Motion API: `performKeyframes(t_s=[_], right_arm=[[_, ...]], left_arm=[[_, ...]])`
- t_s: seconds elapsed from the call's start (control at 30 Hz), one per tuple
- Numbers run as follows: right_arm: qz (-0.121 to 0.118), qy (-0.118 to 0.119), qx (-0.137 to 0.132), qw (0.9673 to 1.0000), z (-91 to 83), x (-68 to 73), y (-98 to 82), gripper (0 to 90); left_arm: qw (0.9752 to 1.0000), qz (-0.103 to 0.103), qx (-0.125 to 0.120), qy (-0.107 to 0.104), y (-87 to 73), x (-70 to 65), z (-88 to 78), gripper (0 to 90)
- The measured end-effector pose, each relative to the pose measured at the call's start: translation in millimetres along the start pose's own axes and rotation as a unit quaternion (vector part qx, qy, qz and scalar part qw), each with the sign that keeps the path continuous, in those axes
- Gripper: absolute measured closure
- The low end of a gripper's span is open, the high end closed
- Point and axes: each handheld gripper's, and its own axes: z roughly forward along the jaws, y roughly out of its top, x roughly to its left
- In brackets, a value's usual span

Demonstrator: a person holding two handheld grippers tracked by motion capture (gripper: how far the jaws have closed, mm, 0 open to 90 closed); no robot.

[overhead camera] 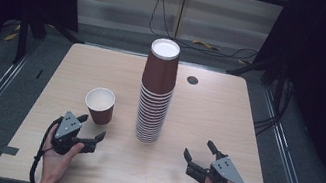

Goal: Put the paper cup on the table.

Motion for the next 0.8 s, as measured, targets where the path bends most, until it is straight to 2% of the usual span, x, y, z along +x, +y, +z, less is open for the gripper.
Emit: performKeyframes(t_s=[0.07, 0.13, 0.17, 0.23, 0.27, 0.3, 0.33, 0.37, 0.4, 0.47, 0.53, 0.6, 0.67, 0.7, 0.73, 0.8], right_arm=[[0.0, 0.0, -0.002, 1.0, -0.7, 0.1, -0.2, 13.3], [-0.002, 0.0, -0.005, 1.0, -1.4, 0.3, -0.4, 13.3], [-0.001, 0.0, -0.007, 1.0, -1.5, 0.5, -0.6, 13.3], [-0.001, 0.002, -0.008, 1.0, -1.8, 0.2, -0.6, 13.3], [0.001, 0.002, -0.006, 1.0, -1.6, 0.1, -0.5, 13.3], [-0.001, 0.002, -0.005, 1.0, -1.5, -0.1, -0.4, 13.3], [-0.003, 0.001, -0.005, 1.0, -1.3, 0.0, -0.3, 13.3], [-0.002, 0.002, -0.004, 1.0, -1.1, 0.5, -0.4, 13.3], [-0.002, 0.003, -0.004, 1.0, -1.1, 0.5, -0.3, 13.3], [-0.002, 0.001, -0.004, 1.0, -1.5, 0.4, -0.4, 13.3], [-0.003, 0.001, -0.008, 1.0, -2.3, 0.4, -0.7, 13.3], [-0.004, 0.001, -0.008, 1.0, -2.3, 0.6, -0.7, 13.3], [-0.003, 0.0, -0.007, 1.0, -2.1, 0.7, -0.6, 13.3], [-0.003, -0.001, -0.006, 1.0, -1.9, 0.6, -0.6, 13.3], [-0.001, -0.001, -0.006, 1.0, -1.6, 0.5, -0.6, 13.3], [0.0, -0.002, -0.006, 1.0, -1.4, 0.3, -0.5, 13.3]], left_arm=[[1.0, 0.007, 0.001, -0.001, -2.2, -10.7, 1.4, 15.7], [1.0, 0.009, -0.003, -0.004, -3.6, -13.1, 1.1, 15.8], [0.9999, 0.003, -0.008, -0.011, -7.6, -17.0, -1.8, 15.8], [0.9999, 0.001, -0.012, -0.01, -9.1, -18.5, -3.4, 15.7], [0.9993, -0.014, -0.031, -0.016, -14.1, -24.2, -9.5, 15.8], [0.9993, -0.014, -0.033, -0.013, -15.4, -26.0, -10.3, 15.8], [0.9997, 0.001, -0.024, 0.004, -16.6, -29.6, -10.1, 16.0], [0.9995, 0.012, -0.026, 0.014, -18.3, -31.9, -8.8, 15.7], [0.9996, 0.006, -0.029, 0.004, -20.9, -31.9, -7.0, 16.0], [0.9993, 0.013, -0.027, 0.024, -24.6, -35.0, -4.8, 15.7], [0.9993, 0.009, -0.032, 0.017, -28.0, -34.1, -3.9, 15.9], [0.9987, 0.004, -0.046, 0.02, -29.2, -34.4, -5.8, 16.3], [0.9984, -0.005, -0.054, 0.013, -30.3, -34.1, -8.4, 16.4], [0.9977, -0.014, -0.066, 0.004, -31.5, -33.5, -10.1, 16.4], [0.9973, -0.011, -0.071, 0.014, -31.9, -34.8, -10.8, 16.6], [0.9971, -0.004, -0.074, 0.018, -32.3, -37.2, -11.2, 16.9]])
